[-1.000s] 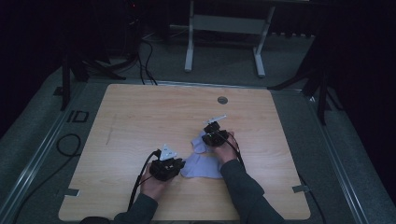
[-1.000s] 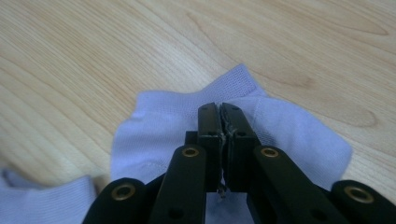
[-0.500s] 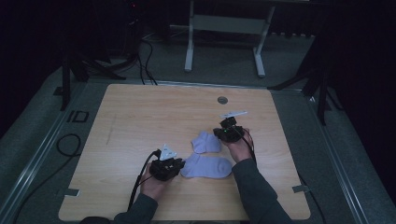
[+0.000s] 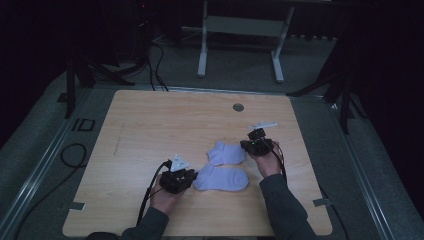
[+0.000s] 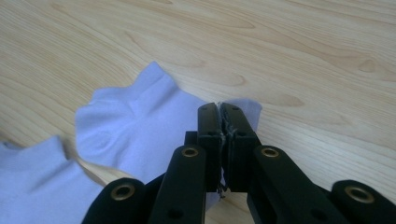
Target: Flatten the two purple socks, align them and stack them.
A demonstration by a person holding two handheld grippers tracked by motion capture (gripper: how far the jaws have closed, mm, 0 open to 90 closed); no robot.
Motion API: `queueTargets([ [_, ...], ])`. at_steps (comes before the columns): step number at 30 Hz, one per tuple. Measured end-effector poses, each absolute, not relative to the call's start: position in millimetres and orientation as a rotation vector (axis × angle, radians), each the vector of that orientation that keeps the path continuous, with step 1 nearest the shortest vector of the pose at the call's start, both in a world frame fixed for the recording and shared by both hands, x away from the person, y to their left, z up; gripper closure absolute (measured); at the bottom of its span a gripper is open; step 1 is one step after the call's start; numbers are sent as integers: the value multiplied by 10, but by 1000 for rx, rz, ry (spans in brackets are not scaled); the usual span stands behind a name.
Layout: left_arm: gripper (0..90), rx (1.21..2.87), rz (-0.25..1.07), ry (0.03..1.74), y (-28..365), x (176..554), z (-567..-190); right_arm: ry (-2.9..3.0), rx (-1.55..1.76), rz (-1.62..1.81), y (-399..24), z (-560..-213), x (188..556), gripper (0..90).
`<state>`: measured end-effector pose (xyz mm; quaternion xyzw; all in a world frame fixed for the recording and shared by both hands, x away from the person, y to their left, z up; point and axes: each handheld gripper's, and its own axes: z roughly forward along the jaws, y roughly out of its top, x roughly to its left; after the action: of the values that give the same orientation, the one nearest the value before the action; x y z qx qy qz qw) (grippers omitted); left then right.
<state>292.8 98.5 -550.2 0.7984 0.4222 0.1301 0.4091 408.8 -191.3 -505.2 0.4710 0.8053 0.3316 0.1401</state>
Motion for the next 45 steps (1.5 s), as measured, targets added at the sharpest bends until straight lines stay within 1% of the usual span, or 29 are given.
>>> queueTargets([
  [4, 772, 2009, 330, 1065, 990, 2929, -5501, 2323, 1365, 945, -1950, -5070, 4074, 860],
  [12, 771, 2021, 329, 1062, 987, 2931, -5505, 2306, 1422, 927, -2160, -5134, 4028, 831],
  [16, 772, 2020, 331, 1061, 985, 2929, -5503, 2300, 1426, 878, -2239, -5136, 4011, 794],
  [20, 770, 2019, 330, 1063, 987, 2931, -5504, 2270, 1398, 765, -2289, -5118, 3990, 730],
  [22, 770, 2018, 330, 1063, 983, 2931, -5506, 2271, 1386, 753, -2300, -5105, 3986, 718],
  [24, 769, 2020, 331, 1062, 980, 2931, -5507, 2264, 1363, 738, -2297, -5067, 3981, 678],
  [27, 769, 2021, 331, 1062, 978, 2932, -5508, 2290, 1319, 744, -2252, -5018, 3991, 630],
  [31, 762, 2022, 334, 1061, 978, 2931, -5507, 2337, 1231, 748, -2113, -4984, 4003, 597],
  [40, 755, 2022, 334, 1060, 979, 2930, -5505, 2440, 1097, 813, -1750, -4993, 4062, 573],
  [45, 754, 2023, 331, 1059, 975, 2930, -5508, 2500, 1023, 800, -1565, -5075, 4086, 570],
])
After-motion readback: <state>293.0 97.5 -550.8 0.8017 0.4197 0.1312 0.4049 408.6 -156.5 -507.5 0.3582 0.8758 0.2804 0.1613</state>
